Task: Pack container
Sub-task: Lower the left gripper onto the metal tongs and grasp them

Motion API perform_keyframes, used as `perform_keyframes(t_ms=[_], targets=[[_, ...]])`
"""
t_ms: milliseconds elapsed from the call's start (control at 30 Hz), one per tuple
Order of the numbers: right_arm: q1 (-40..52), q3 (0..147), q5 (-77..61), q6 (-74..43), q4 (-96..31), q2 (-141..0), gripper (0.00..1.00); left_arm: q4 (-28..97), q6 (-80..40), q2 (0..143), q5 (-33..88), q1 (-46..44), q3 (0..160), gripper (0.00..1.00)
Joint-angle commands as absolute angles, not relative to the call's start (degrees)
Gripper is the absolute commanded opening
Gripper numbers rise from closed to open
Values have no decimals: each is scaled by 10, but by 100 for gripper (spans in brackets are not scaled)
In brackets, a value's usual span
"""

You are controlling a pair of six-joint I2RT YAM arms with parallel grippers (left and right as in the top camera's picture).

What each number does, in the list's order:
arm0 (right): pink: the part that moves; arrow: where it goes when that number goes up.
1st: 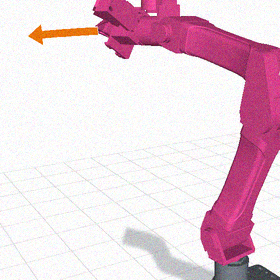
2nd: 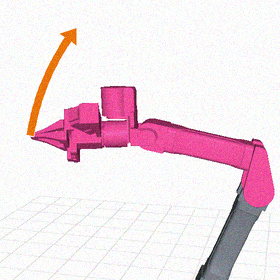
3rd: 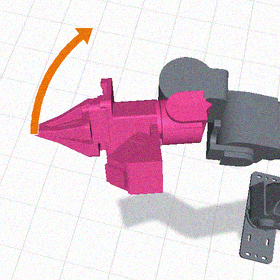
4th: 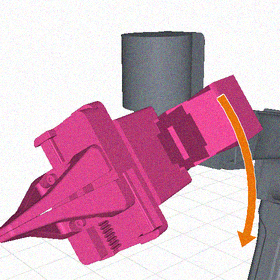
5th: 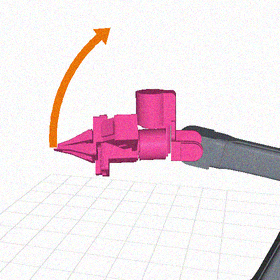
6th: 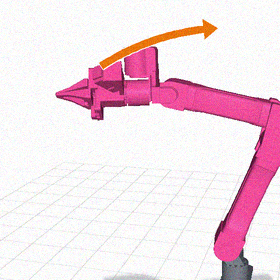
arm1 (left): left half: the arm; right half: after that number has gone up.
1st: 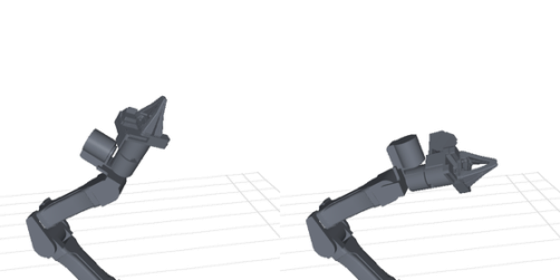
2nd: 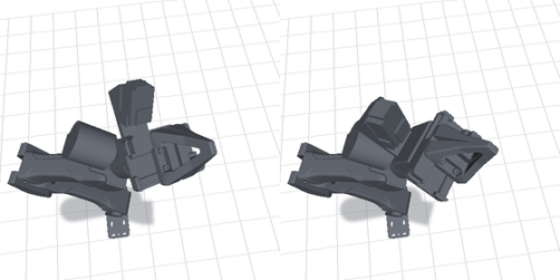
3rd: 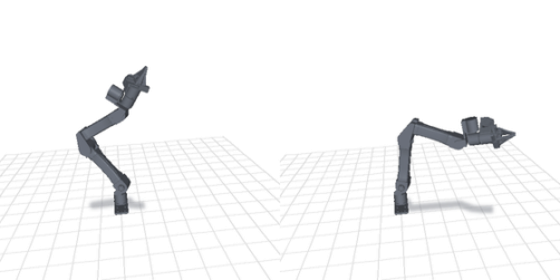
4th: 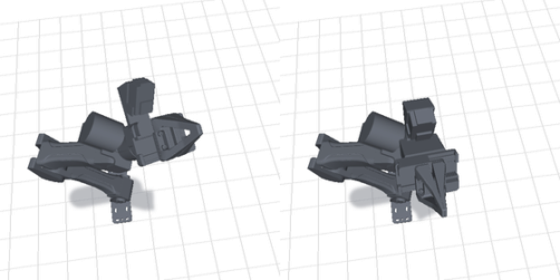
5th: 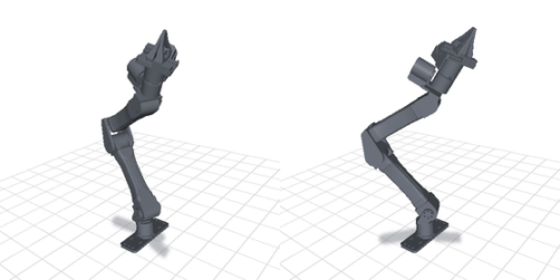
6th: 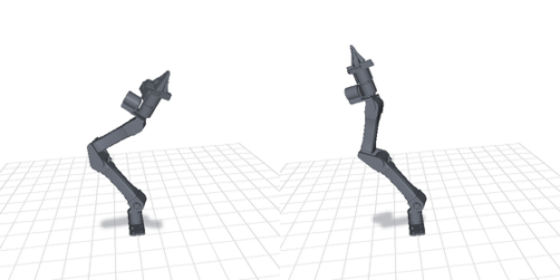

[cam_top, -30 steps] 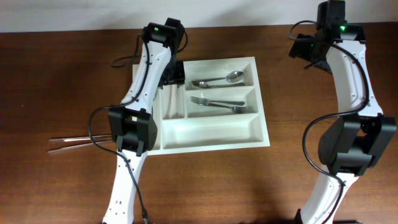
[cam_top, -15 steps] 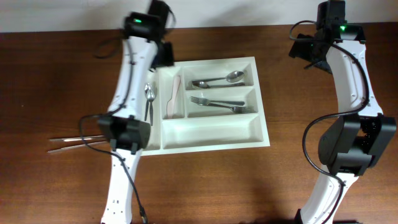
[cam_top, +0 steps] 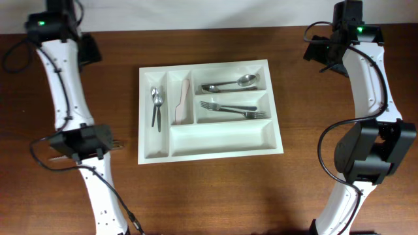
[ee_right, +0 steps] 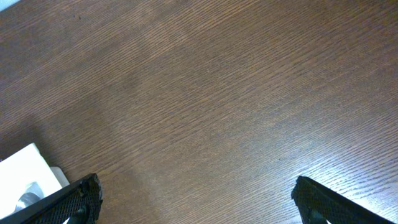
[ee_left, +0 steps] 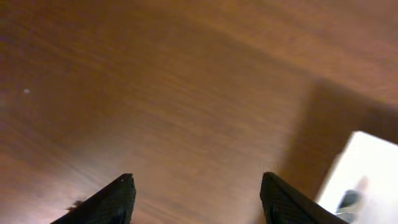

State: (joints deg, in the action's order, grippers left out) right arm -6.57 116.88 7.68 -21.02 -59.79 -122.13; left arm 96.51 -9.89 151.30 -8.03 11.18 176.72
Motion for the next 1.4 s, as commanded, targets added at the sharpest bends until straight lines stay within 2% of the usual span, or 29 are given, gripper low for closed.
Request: perform_keyframes(t_ms=[0, 167, 933, 1233, 1367], targets=[[-64, 1166, 82, -217, -596, -1226, 99, 967, -61, 1503, -81, 120, 1739, 65], [-64, 1166, 82, -217, -596, -1226, 99, 967, -64, 1503, -66, 122, 1694, 55], [-64, 1166, 82, -217, -596, -1226, 99, 930, -98, 1502, -58, 115, 1626, 55], [-64, 1166, 82, -217, -596, -1226, 99, 779, -98, 1402, -58, 107, 1394, 55], [-64, 1166, 82, -217, -596, -1226, 99, 707, -153, 1318, -84, 107, 1256, 53]])
